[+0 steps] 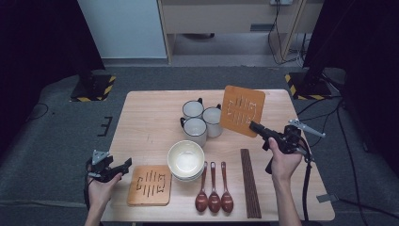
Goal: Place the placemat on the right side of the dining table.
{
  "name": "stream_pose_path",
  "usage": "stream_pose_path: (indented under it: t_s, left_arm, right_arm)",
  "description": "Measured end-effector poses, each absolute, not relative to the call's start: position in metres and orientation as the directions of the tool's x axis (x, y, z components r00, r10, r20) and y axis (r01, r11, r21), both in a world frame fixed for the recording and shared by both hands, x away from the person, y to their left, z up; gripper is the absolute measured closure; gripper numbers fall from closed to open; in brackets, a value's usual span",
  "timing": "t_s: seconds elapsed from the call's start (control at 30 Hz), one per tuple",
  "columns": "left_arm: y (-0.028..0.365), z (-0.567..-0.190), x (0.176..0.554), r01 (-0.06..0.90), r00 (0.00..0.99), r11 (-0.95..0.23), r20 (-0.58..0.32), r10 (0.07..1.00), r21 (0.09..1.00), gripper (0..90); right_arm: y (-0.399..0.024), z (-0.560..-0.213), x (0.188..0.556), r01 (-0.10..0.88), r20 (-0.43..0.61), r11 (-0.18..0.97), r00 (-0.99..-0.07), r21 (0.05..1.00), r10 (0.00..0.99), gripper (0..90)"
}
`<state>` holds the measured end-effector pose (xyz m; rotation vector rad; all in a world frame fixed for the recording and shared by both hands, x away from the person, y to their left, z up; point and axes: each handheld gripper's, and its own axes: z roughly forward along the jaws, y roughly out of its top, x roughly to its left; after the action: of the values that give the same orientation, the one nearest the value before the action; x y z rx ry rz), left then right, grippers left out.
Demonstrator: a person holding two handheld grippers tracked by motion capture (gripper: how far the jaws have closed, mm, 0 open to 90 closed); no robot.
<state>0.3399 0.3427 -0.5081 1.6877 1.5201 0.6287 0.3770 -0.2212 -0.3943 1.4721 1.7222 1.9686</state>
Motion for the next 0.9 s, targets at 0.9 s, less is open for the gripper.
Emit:
stream_pose_path:
  t_s: [0.9]
  left_arm:
    - [0.334,-0.521,0.380,0.658,0.160,-0.034,-0.096,0.982,0.752,16.1]
  right_arm:
    - [-0.276,-0.425,0.374,0.499,0.554,-0.326,-0.422,0.803,0.718,87.3]
